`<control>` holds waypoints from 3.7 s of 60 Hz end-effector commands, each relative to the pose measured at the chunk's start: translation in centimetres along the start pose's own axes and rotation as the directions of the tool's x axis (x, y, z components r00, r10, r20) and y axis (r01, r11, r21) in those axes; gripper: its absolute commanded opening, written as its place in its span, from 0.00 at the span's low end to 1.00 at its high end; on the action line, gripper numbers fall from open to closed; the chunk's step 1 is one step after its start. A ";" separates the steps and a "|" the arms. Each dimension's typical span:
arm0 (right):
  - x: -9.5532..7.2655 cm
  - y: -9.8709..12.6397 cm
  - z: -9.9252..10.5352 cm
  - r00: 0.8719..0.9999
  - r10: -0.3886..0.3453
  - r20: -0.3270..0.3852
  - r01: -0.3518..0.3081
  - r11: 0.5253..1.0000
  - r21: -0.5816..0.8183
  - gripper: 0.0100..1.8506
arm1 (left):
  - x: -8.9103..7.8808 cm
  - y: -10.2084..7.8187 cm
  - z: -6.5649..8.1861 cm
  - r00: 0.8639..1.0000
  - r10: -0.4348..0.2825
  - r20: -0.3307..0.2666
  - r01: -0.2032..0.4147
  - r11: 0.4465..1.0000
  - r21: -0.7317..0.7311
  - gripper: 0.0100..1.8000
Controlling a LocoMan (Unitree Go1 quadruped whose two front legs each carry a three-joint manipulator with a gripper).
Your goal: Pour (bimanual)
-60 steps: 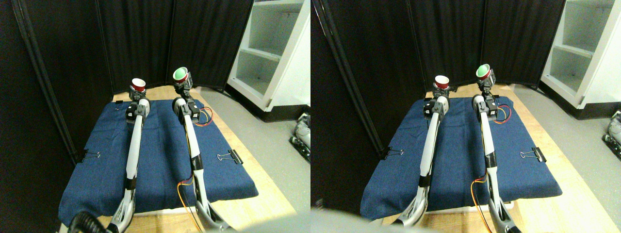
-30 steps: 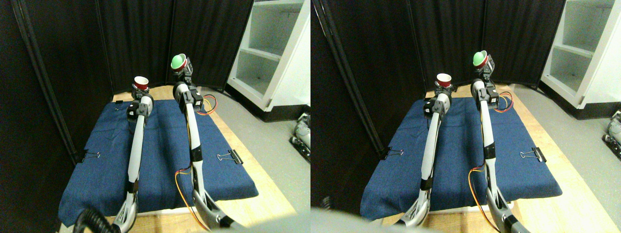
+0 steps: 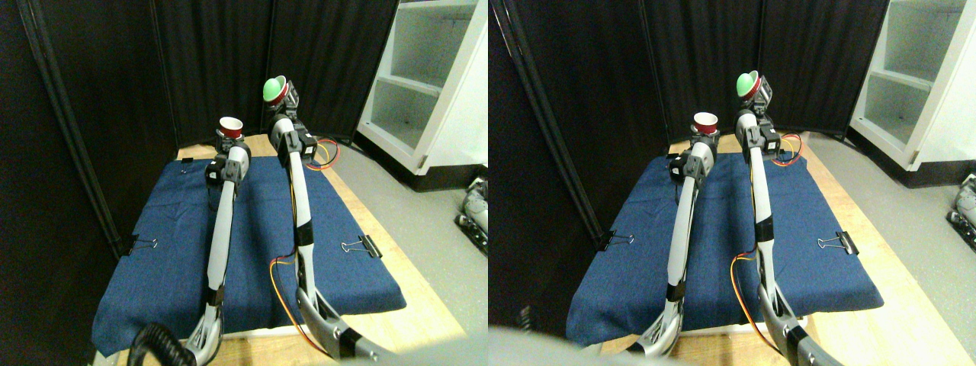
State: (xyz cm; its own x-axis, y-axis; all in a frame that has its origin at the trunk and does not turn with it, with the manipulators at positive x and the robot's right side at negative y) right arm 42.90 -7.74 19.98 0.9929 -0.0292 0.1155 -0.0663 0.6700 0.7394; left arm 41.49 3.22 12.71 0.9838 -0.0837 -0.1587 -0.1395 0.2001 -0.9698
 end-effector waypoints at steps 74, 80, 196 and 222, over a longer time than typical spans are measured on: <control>1.5 0.4 -1.7 0.999 0.031 -0.029 -0.038 0.965 -0.258 0.17 | 1.3 -0.7 -1.1 0.987 0.012 -0.159 0.022 0.979 0.205 0.18; 1.2 0.5 -1.9 1.000 0.017 -0.005 -0.018 0.972 -0.233 0.20 | 1.4 -0.8 -1.5 0.988 0.009 -0.151 0.018 0.984 0.178 0.18; 0.9 0.7 -1.3 0.987 0.068 -0.148 -0.137 0.838 -0.528 0.17 | 1.5 -1.5 -2.3 0.984 -0.004 -0.176 0.030 0.989 0.147 0.18; 1.2 0.6 -1.3 0.980 0.086 -0.181 -0.178 0.791 -0.585 0.21 | 0.9 -1.5 -2.6 0.985 0.009 -0.172 0.017 0.989 0.149 0.18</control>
State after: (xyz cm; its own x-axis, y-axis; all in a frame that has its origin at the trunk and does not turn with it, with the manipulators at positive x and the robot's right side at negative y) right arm 44.01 -6.34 19.22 0.9855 0.1668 0.0297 -0.1694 0.9682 0.1840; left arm 42.32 0.34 13.10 0.9409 -0.2511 -0.2272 -0.1284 0.3564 -0.9255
